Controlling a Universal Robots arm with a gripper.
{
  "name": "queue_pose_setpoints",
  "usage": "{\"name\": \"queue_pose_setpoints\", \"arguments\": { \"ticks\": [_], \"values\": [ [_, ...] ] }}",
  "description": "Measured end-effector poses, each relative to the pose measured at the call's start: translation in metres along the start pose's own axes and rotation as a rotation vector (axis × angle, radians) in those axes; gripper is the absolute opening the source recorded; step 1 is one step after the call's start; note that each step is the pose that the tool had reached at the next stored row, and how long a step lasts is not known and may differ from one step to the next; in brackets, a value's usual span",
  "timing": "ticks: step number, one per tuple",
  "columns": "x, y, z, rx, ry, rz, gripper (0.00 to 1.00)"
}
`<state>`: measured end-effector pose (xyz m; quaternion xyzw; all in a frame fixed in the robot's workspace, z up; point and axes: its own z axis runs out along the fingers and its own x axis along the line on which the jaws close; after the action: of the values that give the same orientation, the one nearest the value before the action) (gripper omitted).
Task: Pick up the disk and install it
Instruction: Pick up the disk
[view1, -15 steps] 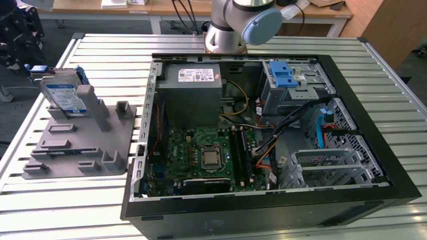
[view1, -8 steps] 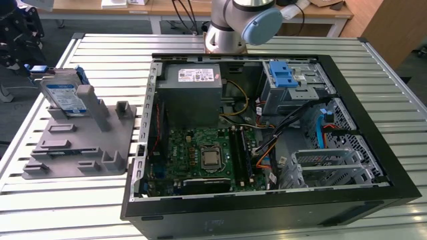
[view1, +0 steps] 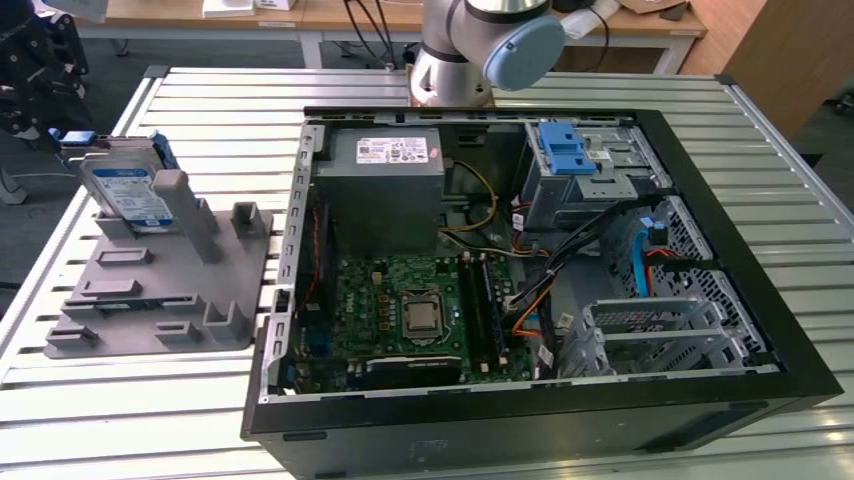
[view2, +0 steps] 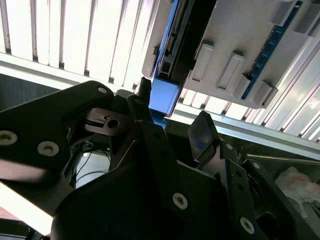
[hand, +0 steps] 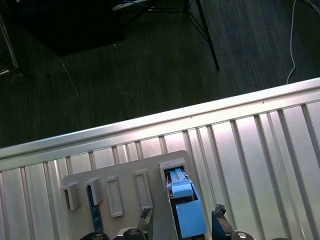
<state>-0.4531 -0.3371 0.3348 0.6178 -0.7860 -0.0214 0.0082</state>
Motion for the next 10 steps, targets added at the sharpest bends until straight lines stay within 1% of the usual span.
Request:
{"name": "queue_pose_setpoints", "arguments": {
  "ticks": [4, 10],
  "values": [
    [0.0000, -0.0001, 0.0003, -0.0001, 0.0004, -0.011, 0.57],
    [-0.0002, -0.0001, 0.0017, -0.0001, 0.0001, -0.011, 0.57]
  ]
}}
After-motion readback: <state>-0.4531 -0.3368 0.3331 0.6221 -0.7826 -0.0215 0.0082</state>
